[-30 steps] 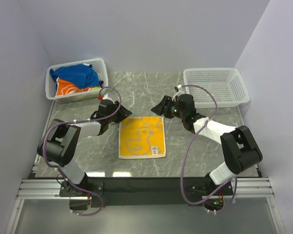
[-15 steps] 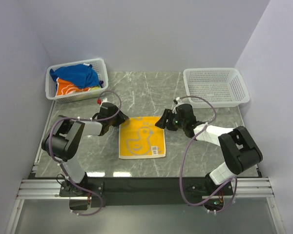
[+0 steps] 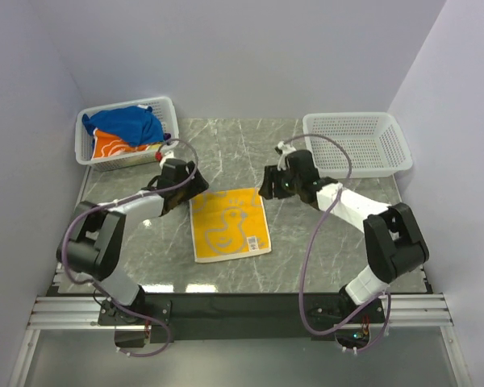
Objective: Fold and stack the towels
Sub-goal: Fold the towel
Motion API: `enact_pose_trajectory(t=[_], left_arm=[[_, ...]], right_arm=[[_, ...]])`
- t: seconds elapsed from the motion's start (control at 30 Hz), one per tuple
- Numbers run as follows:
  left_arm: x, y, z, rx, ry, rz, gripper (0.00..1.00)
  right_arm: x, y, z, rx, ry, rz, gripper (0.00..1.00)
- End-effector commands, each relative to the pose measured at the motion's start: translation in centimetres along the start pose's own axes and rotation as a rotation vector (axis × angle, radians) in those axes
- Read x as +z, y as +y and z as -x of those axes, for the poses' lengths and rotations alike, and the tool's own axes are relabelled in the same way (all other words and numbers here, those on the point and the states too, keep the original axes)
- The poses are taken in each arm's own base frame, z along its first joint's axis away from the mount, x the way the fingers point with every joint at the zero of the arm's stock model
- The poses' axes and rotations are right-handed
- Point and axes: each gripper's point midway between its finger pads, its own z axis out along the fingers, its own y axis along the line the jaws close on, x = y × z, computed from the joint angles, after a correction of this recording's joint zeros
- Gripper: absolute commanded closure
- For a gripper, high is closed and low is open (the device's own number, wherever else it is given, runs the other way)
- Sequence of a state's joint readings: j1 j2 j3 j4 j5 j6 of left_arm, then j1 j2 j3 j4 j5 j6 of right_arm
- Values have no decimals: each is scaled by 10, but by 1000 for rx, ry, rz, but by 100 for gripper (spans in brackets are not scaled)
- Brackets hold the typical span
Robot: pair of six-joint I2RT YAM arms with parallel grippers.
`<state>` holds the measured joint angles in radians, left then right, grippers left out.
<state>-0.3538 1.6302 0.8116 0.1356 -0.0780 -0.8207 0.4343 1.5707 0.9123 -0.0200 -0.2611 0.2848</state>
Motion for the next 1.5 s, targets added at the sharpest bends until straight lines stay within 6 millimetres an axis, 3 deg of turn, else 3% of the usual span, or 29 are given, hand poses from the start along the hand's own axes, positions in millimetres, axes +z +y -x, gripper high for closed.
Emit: enact_pose_trajectory(t=[0.0, 0.03, 0.07, 0.1, 0.13, 0.17, 0.23, 0.27, 0.33, 0.47, 0.5, 0.57, 0.63, 0.87, 1.13, 1.47], left_arm=[[-33, -3, 44, 103, -88, 89, 15], [-39, -12, 57, 125, -105, 85, 13], [-48, -6, 56, 142, -81, 125, 12], [-54, -13, 67, 151, -99, 127, 12], [-60, -14, 70, 181, -90, 133, 12], [-68, -10, 68, 203, -62, 154, 13], [-80, -16, 76, 259, -53, 150, 13], [-85, -17, 77, 281, -47, 150, 12], [-98, -11, 80, 344, -38, 174, 11], [-116, -2, 82, 424, -58, 182, 9], [-120, 3, 78, 437, -62, 181, 9], [-120, 3, 80, 457, -90, 163, 9], [-119, 7, 75, 470, -92, 158, 10], [-111, 15, 70, 484, -57, 194, 11], [-108, 20, 67, 486, -47, 209, 11], [-95, 23, 59, 504, -1, 219, 11]], right_arm=[[6, -7, 16, -184, 60, -32, 37], [7, -9, 11, -199, 101, -32, 37], [8, -5, 26, -244, 89, -23, 37], [16, -8, 22, -247, 123, -26, 37], [18, -10, 20, -271, 152, -24, 37], [20, -7, 34, -309, 138, -18, 37], [31, -9, 26, -328, 200, -4, 38], [34, -6, 39, -358, 187, 7, 38], [44, -12, 31, -365, 244, 11, 38], [60, -11, 41, -404, 275, 27, 38], [65, -15, 34, -401, 308, 24, 38], [71, -13, 42, -421, 309, 28, 38], [78, -15, 30, -419, 368, 32, 40], [91, -12, 17, -435, 433, 50, 52], [95, -8, 1, -439, 472, 62, 53], [96, -23, 6, -438, 467, -12, 55]])
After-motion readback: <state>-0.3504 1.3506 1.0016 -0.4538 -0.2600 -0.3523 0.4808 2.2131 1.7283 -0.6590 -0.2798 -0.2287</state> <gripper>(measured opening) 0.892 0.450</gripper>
